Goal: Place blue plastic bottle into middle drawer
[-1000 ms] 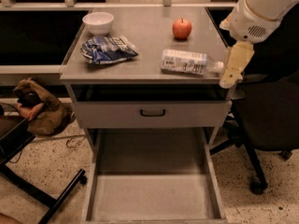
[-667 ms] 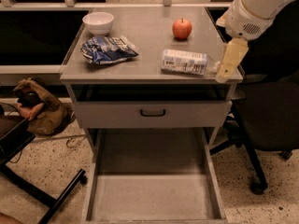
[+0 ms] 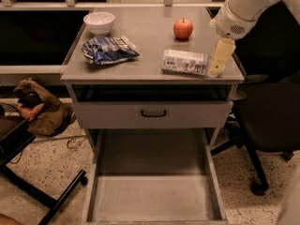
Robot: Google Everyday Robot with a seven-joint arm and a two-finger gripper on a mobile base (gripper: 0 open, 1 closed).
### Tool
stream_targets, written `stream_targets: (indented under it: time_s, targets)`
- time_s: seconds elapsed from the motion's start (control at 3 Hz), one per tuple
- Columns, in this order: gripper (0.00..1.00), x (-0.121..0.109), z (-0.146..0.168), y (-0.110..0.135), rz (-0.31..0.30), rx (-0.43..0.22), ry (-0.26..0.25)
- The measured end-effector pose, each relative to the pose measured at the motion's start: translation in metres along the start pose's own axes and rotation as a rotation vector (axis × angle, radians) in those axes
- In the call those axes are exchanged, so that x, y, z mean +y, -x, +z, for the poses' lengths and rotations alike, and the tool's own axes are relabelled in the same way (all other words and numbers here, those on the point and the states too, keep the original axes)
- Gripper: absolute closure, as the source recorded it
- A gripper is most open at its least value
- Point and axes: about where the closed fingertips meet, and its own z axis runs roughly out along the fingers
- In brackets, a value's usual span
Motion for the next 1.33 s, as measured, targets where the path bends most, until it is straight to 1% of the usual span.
stream_targets:
  time_s: [0.33,0.67,1.0,1.33]
  targets:
    - [0.0,-0.01,0.027,0.001,0.024,-0.035,0.034]
    - [0.0,-0.01,0.027,0.001,0.024,-0.035,0.035]
    - [0.0,-0.015,0.041,0.002,0.031,-0.045,0.059]
    - [0.0,-0.019,0.063,0.01,0.023,-0.069,0.098]
